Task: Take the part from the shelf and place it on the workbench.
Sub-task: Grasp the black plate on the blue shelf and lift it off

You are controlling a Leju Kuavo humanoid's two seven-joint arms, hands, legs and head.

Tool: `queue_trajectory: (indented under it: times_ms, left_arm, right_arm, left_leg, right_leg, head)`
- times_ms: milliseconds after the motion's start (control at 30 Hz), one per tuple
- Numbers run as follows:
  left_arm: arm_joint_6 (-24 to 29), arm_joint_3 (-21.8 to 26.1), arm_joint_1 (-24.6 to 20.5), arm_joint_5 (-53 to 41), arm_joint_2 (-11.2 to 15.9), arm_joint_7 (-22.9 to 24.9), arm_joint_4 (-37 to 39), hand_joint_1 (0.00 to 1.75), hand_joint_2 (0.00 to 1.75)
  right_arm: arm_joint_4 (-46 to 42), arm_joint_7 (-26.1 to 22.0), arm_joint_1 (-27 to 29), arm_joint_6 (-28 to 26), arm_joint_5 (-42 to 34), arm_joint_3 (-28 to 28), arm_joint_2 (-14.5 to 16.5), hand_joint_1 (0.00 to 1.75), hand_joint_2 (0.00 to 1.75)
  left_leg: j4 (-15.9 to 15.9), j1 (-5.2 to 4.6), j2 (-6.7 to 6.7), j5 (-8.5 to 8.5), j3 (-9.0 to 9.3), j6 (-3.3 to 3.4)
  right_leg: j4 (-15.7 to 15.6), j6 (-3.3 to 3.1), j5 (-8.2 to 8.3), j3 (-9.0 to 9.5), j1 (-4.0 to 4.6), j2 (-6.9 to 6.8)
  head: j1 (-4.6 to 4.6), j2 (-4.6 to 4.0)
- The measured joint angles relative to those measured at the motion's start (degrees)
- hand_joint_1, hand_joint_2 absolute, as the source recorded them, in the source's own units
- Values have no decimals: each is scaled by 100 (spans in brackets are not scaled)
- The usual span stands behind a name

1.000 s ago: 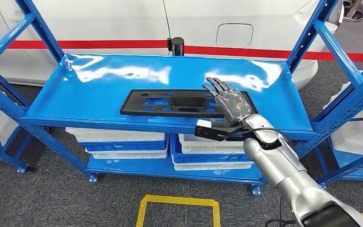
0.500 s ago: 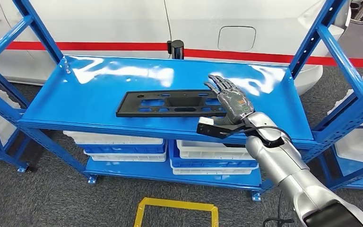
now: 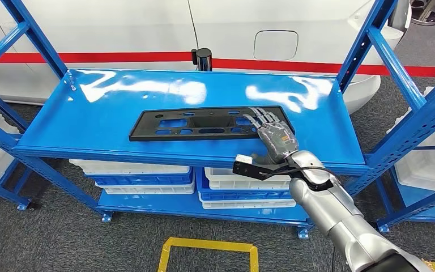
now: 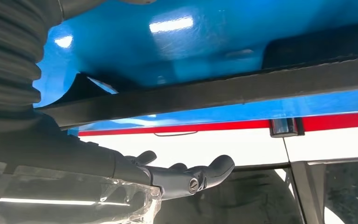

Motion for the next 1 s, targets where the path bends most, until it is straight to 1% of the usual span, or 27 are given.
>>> queue_trajectory:
  times_ms: [100, 233, 400, 533, 567, 633, 700, 833, 1000]
  left_arm:
    - [-52, 2, 0, -17, -5, -55, 0, 0, 175]
    - [-9, 2, -4, -52, -9, -110, 0, 0, 175]
    - [171, 2, -35, -122, -21, -165, 0, 0, 175]
    - [397, 2, -68, -172, -37, -224, 0, 0, 0]
    - [510, 2, -74, -182, -43, -286, 0, 0, 0]
    - [709, 4, -84, -187, -50, -447, 0, 0, 87]
    - [798, 7, -93, -189, -53, -564, 0, 0, 175]
    - [806, 11, -113, -223, -61, -592, 0, 0, 175]
    - [806, 19, -154, -244, -65, -559, 0, 0, 175]
  right_arm:
    - [1, 11, 35, -38, 79, -1, 1, 0, 175]
    - [5, 25, 60, -103, 204, -1, 55, 0, 175]
    - [65, 165, 32, -178, 512, 3, 288, 0, 175]
    - [228, 291, -50, -225, 767, 20, 572, 0, 175]
    - [299, 310, -89, -229, 822, 29, 661, 0, 175]
    - [466, 339, -196, -231, 905, 54, 838, 0, 175]
    - [633, 378, -325, -234, 969, 85, 998, 0, 175]
    - [919, 469, -535, -309, 1068, 122, 1250, 0, 175]
    - [1289, 586, -688, -465, 1184, 151, 1494, 0, 175]
  left_leg:
    - [5, -14, 0, 2, 6, -1]
    - [17, -34, 3, -1, 4, 4]
    - [26, -37, 6, -7, -1, 13]
    - [26, -33, 7, -8, -4, 15]
    - [26, -32, 8, -8, -4, 15]
    - [26, -30, 8, -8, -3, 14]
    - [26, -28, 8, -7, -2, 14]
    - [26, -27, 8, -6, -2, 13]
    - [26, -27, 7, -6, -4, 12]
  right_leg:
    - [-1, -3, 4, 3, -3, 0]
    - [-1, -1, 5, 7, -15, 1]
    - [-1, -1, 5, 5, -25, 0]
    - [-1, -1, 5, 5, -27, 1]
    - [-1, -1, 5, 4, -26, 1]
    - [-1, -1, 5, 3, -25, 1]
    - [-1, -1, 5, 2, -24, 1]
    - [-1, -1, 5, 2, -22, 0]
    - [-1, -1, 5, 2, -23, 0]
  head:
    - [1, 0]
    - [1, 0]
    - [1, 0]
    - [-1, 0]
    - [-1, 0]
    - [-1, -1]
    - [-1, -1]
    - [-1, 0]
    - [0, 0]
